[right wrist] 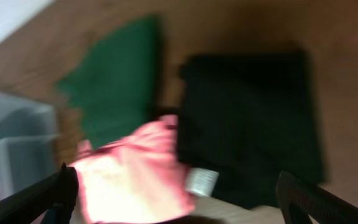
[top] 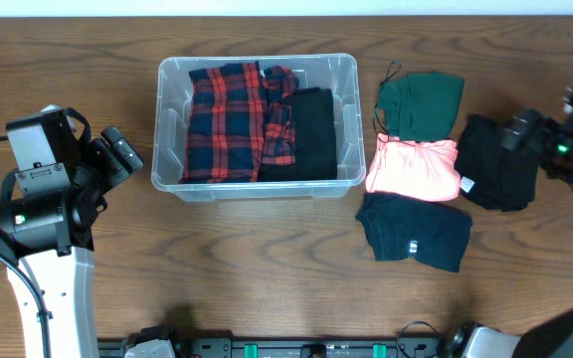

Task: Pack container
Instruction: 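Reach the right gripper toward the folded black garment on the right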

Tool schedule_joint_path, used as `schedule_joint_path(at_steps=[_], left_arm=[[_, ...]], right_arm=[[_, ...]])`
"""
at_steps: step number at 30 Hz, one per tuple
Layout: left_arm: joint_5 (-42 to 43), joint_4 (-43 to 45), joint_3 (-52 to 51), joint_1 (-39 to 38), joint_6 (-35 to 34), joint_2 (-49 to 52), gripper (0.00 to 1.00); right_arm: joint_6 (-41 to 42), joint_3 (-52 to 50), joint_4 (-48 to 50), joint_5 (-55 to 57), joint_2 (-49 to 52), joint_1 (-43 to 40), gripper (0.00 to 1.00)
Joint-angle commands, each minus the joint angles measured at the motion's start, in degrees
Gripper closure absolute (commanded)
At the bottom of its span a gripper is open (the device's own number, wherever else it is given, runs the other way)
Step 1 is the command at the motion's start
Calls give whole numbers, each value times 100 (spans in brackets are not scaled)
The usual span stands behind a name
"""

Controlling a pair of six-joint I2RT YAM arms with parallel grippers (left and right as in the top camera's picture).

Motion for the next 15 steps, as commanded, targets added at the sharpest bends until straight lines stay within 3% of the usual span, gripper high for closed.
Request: schedule_joint_path(at_steps=[1,7,15], left_arm=[[-68,-9,4,24,-50,20,2],[-70,-9,4,24,-50,20,2],[-68,-9,4,24,-50,20,2]], right_arm=[[-452,72,-74,4,466,-603,1],[-754,61,138,-529,1458,-1172,1],[-986,61,407,-518,2594,-1305,1]])
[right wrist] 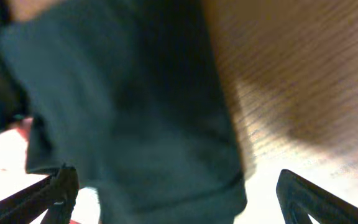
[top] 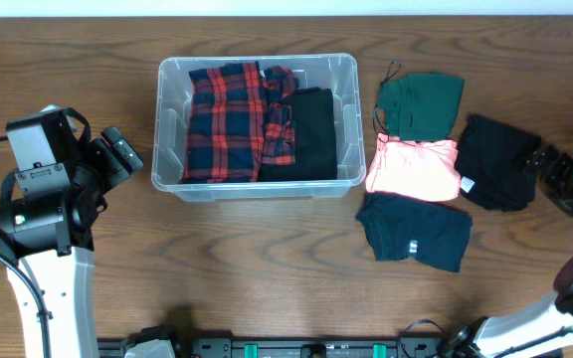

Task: Pack container
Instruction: 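Reach the right gripper toward the folded black garment on the right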

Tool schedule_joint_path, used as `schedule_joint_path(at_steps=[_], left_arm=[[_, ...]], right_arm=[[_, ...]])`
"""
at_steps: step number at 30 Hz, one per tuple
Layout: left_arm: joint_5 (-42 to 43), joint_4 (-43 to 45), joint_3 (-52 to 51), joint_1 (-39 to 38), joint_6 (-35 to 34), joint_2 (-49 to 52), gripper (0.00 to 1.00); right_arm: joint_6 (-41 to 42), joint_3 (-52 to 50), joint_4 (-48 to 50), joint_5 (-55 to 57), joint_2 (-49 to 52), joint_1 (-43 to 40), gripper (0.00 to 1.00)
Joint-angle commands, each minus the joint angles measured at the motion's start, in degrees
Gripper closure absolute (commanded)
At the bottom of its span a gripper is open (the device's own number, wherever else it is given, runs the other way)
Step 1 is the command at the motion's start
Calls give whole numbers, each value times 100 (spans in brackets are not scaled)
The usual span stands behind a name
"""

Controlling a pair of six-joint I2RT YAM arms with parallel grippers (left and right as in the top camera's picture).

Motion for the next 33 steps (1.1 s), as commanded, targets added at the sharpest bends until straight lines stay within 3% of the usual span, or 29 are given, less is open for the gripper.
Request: schedule_joint_path(at_steps=[1,11,16,27,30,33], left_arm=[[-66,-9,4,24,-50,20,2],[-66,-9,4,24,-50,20,2],[-68,-9,4,24,-50,20,2],[-68,-9,4,24,-50,20,2],[-68,-9,4,24,-50,20,2],[-66,-9,4,24,-50,20,2]], right_arm=[[-214,61,74,-105,343,-59,1],[-479,61,264,-721,868,-39,1],[-544,61,317,-914,1043,28,10],[-920,55,229,-1502,1596,13,15],[-918,55,195,-1508,1718,20,32],[-916,55,186,-1502,1729,15,65]])
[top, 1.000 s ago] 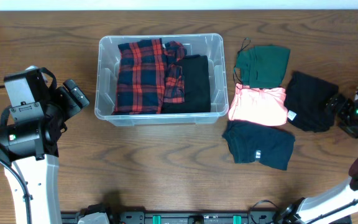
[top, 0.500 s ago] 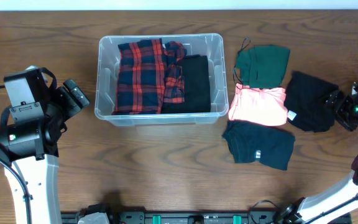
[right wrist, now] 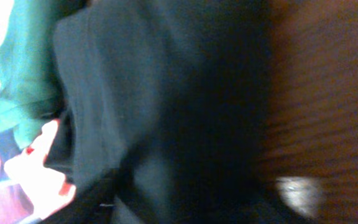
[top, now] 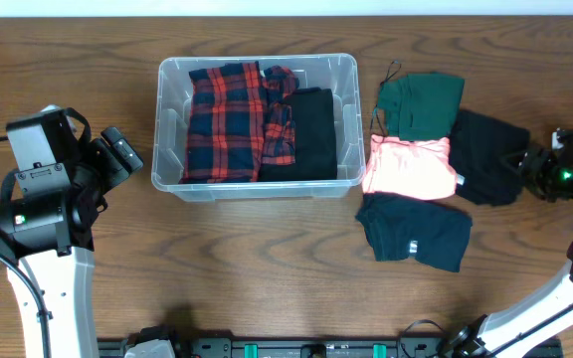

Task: Pack container
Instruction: 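Reach the right gripper toward the folded black garment on the right, then grasp the black garment's edge with the right gripper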

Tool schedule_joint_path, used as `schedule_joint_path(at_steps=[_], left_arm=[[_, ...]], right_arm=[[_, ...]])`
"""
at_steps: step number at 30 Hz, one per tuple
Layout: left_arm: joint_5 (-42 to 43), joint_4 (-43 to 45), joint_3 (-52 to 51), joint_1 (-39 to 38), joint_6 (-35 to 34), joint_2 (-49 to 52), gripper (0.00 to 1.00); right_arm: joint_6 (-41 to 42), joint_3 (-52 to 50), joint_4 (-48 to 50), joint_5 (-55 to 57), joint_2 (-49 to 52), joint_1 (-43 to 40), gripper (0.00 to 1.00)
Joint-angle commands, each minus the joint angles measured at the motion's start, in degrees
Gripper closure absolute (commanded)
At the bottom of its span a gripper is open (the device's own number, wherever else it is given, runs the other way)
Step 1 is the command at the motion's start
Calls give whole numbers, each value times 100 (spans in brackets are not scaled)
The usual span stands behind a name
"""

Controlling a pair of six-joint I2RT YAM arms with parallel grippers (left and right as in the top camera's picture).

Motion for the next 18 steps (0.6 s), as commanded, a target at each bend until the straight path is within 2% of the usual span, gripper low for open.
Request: schedule_joint_path(at_steps=[1,5,10,15,18], left_arm=[[-70,-9,4,24,-50,20,2],[-70,-9,4,24,-50,20,2],[-70,-9,4,24,-50,20,2],[-70,-9,4,24,-50,20,2],[-70,-9,4,24,-50,20,2]], right_arm=[[-9,-269,-109,522,439,46,71],[55,-251,-168,199,341,-24,88],[57,-247,-142,-1266,-149,-219,98],[391,-247,-149,-2787,-1067,-232,99],[575,-247,-144,-3298,-1709,-90,99]])
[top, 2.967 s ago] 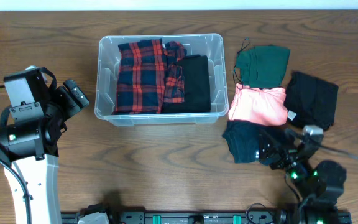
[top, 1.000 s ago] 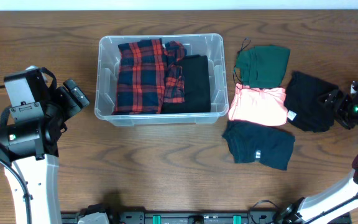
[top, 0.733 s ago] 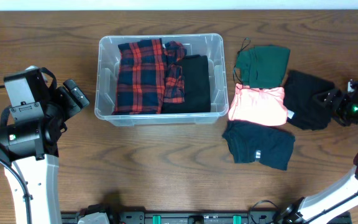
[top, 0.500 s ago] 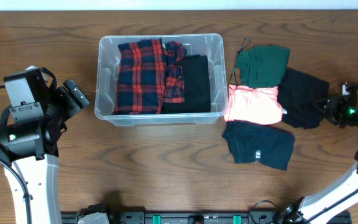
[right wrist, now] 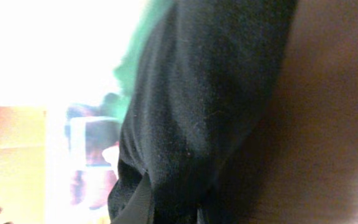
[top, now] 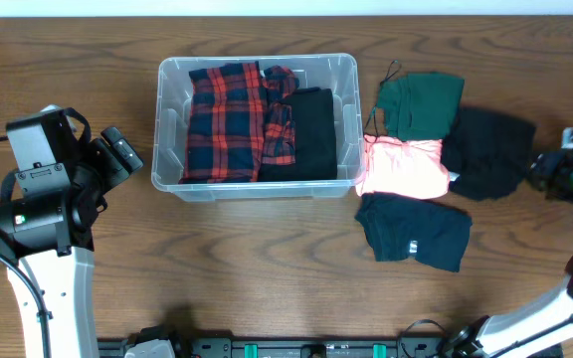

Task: Pack container
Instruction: 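Grasp the black garment's edge with the right gripper, then lift the black garment with the right gripper and lower it into the bin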

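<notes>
A clear plastic container [top: 172, 119] holds a red plaid shirt [top: 225, 119] and a black garment [top: 313, 132]. To its right lie a green garment [top: 421, 104], a pink one [top: 403, 167], a dark teal one [top: 413, 231] and a bunched black one [top: 485, 151]. My right gripper [top: 535, 171] is at the black garment's right edge and shut on it. In the right wrist view the black cloth [right wrist: 210, 93] fills the frame, pinched at the gripper [right wrist: 166, 208], one finger [right wrist: 137, 202] showing. My left gripper [top: 119, 154] rests off the container's left side, holding nothing.
The pink garment's left edge touches the container's right wall. The wooden table [top: 267, 288] runs on in front of the container. The left arm's base [top: 43, 199] stands at the left side.
The black garment has bunched up and shifted left, up against the green and pink ones. The pink garment has slid left too. My right gripper now sits slightly further right. The left arm is unmoved.
My right gripper was open above the black garment's right side. It was then low at the table by that garment's right edge, still open. Later the cloth lay between its fingers, and now it is shut on the bunched, shifted garment.
</notes>
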Tool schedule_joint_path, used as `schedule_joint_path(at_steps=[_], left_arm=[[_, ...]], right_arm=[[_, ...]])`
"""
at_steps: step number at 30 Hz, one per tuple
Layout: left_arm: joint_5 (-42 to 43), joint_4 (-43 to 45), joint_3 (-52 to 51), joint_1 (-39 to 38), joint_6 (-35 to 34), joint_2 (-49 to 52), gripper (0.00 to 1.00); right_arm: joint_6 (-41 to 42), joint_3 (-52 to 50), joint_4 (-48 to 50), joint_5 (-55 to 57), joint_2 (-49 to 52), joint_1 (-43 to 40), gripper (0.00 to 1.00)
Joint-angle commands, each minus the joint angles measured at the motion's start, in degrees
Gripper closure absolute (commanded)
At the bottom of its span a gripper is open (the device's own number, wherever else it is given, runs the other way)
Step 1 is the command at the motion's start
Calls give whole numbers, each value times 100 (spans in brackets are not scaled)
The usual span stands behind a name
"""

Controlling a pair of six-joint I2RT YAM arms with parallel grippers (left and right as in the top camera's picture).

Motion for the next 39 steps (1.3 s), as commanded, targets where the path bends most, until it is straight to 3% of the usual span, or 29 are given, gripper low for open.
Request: schedule_joint_path(at_steps=[1,7,12,15,19,27,39], left_arm=[[-68,-9,4,24,-50,20,2],[-70,-9,4,24,-50,20,2],[-70,-9,4,24,-50,20,2],[-68,-9,4,24,-50,20,2],[-70,-9,4,24,-50,20,2],[-70,-9,4,24,-50,20,2],[-68,-9,4,24,-50,20,2]], right_arm=[[293,63,9,-1460,-988,186,99],[1128,63,431,-1473,-2192,1029,99],[2468,63,1947,-1346,-2704,2350,99],[3401,63,3106,-839,-2732,3244,99],[3934,63,4070,564,-2697,4430,99],[4041,61,4135,3397,-2308,6083,99],[4148,52,3578,3536,-457,6266,99]])
